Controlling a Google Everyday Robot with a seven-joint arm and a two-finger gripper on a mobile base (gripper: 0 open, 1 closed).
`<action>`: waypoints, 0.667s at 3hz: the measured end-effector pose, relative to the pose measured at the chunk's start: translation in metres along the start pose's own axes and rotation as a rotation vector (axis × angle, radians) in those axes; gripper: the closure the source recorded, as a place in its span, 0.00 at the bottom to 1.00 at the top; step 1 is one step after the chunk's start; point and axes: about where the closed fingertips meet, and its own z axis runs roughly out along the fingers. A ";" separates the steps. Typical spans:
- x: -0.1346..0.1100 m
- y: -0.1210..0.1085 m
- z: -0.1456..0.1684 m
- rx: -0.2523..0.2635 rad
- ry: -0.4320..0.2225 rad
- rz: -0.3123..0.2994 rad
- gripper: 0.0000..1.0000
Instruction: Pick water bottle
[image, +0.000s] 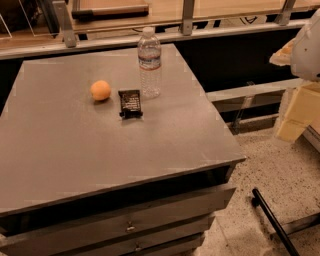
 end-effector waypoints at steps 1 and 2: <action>0.000 0.000 0.000 0.000 0.000 0.000 0.00; -0.020 -0.027 0.004 0.052 0.032 0.011 0.00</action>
Offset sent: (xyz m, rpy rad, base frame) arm 0.0664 0.0228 0.0130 -0.0962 -0.0674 -0.0765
